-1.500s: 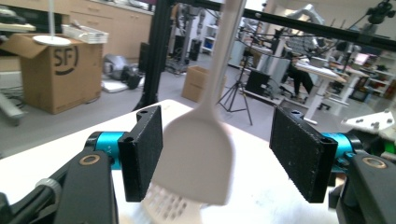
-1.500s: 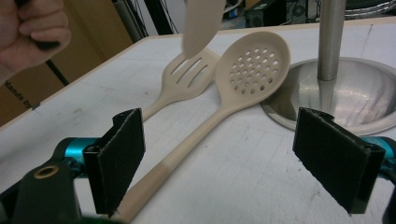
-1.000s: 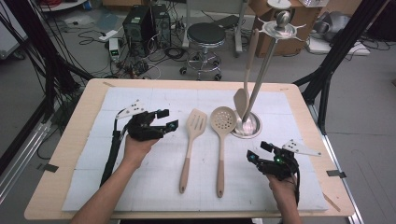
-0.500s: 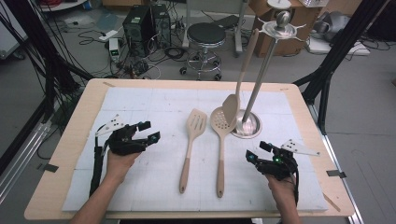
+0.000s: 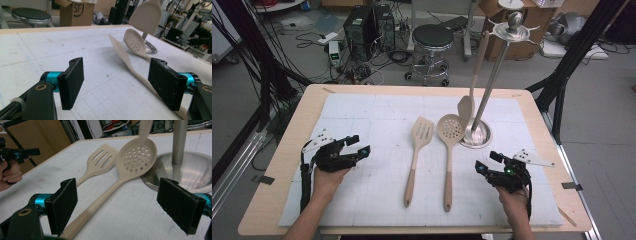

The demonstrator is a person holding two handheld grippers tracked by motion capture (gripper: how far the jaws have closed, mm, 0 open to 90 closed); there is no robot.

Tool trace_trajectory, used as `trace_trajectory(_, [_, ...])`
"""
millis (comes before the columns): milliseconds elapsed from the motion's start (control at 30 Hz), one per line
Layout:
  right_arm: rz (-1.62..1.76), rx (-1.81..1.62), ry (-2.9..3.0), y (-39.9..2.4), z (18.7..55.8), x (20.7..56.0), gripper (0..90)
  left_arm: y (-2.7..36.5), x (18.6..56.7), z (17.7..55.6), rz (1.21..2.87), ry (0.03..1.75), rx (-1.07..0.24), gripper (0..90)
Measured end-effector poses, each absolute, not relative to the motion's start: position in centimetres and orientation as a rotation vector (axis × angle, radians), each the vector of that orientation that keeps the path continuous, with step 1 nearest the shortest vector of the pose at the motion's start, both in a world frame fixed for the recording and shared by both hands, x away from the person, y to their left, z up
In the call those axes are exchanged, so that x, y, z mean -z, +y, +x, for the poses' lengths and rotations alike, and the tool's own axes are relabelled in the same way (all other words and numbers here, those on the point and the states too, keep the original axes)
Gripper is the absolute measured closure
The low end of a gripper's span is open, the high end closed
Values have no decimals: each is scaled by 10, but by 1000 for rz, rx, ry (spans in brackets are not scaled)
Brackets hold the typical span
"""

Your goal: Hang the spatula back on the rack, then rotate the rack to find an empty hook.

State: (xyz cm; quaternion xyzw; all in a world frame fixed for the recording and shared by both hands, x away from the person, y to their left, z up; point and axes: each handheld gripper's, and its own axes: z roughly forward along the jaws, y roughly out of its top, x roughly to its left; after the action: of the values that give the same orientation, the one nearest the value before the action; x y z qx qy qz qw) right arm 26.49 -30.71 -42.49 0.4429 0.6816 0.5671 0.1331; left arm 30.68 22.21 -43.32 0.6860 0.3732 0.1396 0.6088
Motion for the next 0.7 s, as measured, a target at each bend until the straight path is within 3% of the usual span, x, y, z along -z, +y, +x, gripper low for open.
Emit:
trace_trajectory(433, [1272, -1704, 1910, -300, 271, 413, 162, 224, 438, 308, 1580, 888, -329, 298])
trace_trajectory(567, [1306, -1788, 1770, -305, 280, 395, 286, 224, 438, 309, 1569, 892, -323, 298])
trace_trajectory(700, [1290, -1823, 1690, -308, 291, 376, 501, 224, 438, 309, 1569, 898, -322, 298])
